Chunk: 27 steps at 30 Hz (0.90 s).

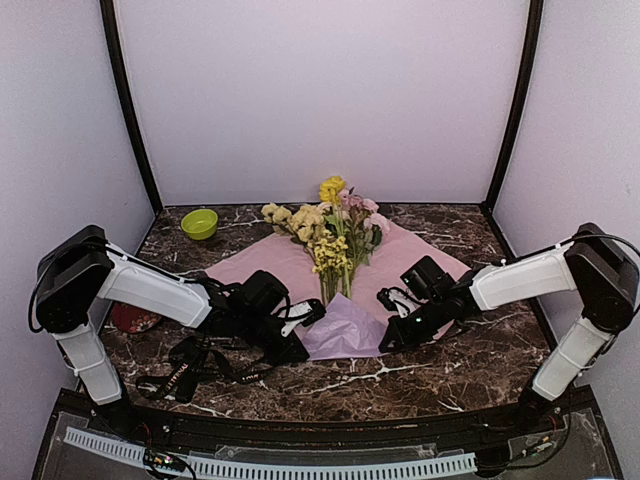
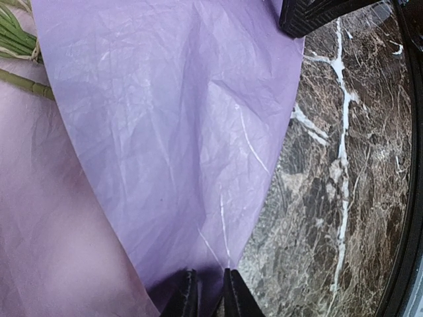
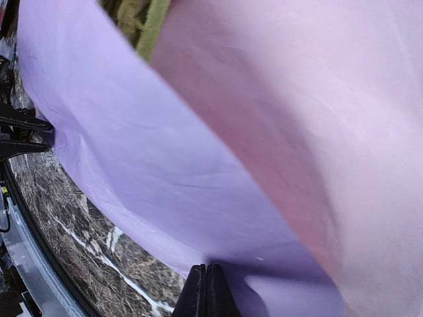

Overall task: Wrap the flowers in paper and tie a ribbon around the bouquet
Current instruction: Press the fold line of the 1/4-folded wrapping paper.

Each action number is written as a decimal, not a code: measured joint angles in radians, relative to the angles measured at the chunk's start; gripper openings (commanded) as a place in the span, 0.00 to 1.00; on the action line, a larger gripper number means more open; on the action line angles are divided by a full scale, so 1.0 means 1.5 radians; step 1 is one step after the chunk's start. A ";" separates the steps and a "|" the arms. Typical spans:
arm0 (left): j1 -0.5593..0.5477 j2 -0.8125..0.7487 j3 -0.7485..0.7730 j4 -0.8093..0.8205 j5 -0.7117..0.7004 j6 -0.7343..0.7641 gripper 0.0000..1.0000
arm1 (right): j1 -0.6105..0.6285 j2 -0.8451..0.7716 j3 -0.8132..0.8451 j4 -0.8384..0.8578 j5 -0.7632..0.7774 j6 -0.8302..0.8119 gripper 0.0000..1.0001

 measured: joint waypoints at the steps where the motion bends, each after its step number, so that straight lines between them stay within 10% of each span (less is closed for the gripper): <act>1: 0.001 0.000 0.000 0.000 0.001 0.000 0.15 | -0.007 -0.009 -0.007 -0.005 0.005 0.003 0.00; 16: 0.004 0.000 0.000 -0.002 0.010 -0.001 0.15 | -0.096 -0.216 -0.111 -0.207 0.110 0.070 0.00; 27: 0.005 0.000 -0.001 -0.001 0.011 -0.002 0.15 | -0.024 -0.229 0.118 -0.242 0.154 0.039 0.00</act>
